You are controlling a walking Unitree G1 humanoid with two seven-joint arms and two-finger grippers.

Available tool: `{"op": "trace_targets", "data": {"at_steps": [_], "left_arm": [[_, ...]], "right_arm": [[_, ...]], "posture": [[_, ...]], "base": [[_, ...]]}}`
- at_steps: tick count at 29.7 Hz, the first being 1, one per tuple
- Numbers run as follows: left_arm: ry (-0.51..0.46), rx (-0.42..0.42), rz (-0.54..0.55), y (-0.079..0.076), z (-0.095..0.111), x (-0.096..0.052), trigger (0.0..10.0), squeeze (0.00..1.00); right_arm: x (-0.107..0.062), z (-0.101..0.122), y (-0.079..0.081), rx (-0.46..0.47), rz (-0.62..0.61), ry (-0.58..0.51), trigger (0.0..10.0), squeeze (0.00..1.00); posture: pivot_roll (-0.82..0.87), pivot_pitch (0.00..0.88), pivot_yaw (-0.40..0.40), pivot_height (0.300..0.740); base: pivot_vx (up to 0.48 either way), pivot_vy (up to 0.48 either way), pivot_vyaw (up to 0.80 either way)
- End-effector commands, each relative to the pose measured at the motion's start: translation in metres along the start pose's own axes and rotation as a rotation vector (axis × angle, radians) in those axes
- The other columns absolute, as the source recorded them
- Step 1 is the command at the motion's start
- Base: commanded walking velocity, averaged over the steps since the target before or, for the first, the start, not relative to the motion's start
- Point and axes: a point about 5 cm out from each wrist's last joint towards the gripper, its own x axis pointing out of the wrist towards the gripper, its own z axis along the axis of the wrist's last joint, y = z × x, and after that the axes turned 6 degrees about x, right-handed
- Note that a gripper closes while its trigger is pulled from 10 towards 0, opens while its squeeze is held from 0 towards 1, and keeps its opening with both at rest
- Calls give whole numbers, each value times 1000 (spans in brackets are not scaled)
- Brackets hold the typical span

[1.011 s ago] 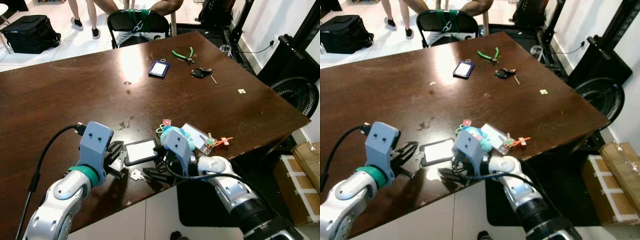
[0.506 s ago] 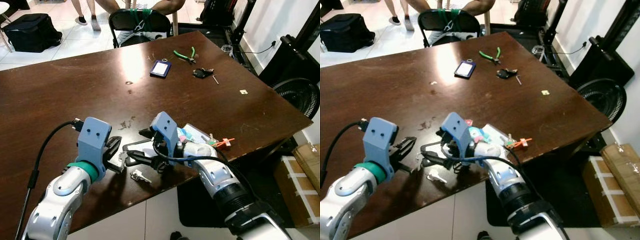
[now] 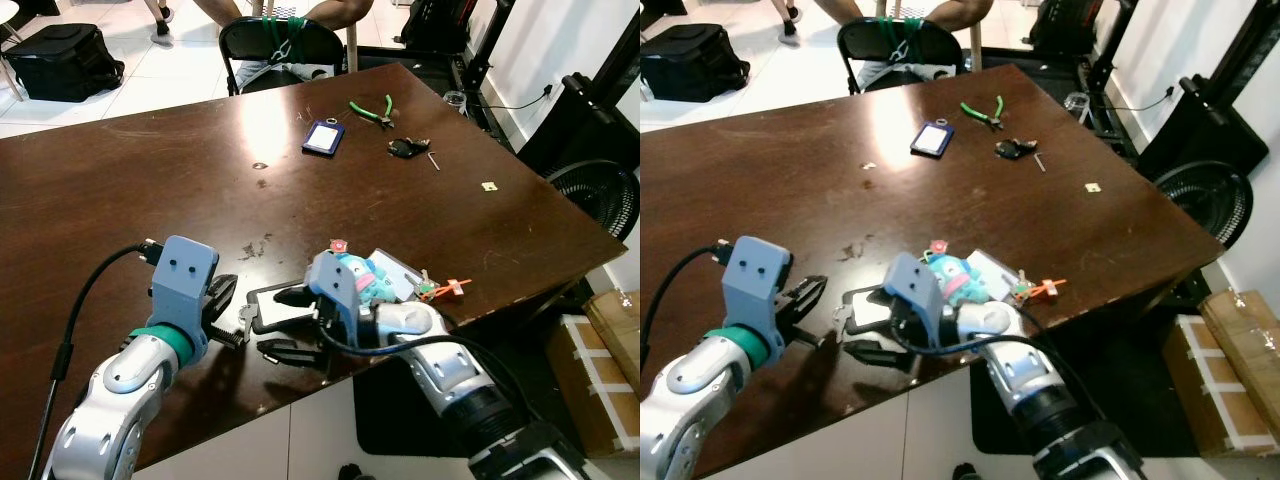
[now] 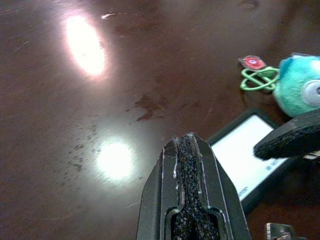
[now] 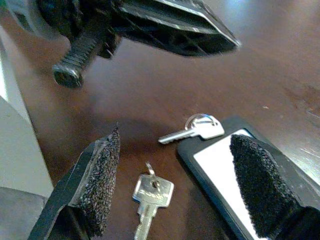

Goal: Hang keys on a hook

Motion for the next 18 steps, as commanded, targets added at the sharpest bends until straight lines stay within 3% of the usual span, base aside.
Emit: {"op": "trace_targets", "data": {"at_steps": [1, 18], "left_arm": [[21, -5, -3, -1, -5, 0, 10000, 0], [26, -5, -5, -1, -4, -4, 10000, 0]], "right_arm": [[3, -6, 4, 17, 18, -1, 10000, 0], [16, -17, 11, 66, 52, 29, 10000, 0]], "posture": [[-75, 68, 55, 740], [-45, 95, 55, 740]], "base": [[0, 0, 0], [0, 0, 0]]}}
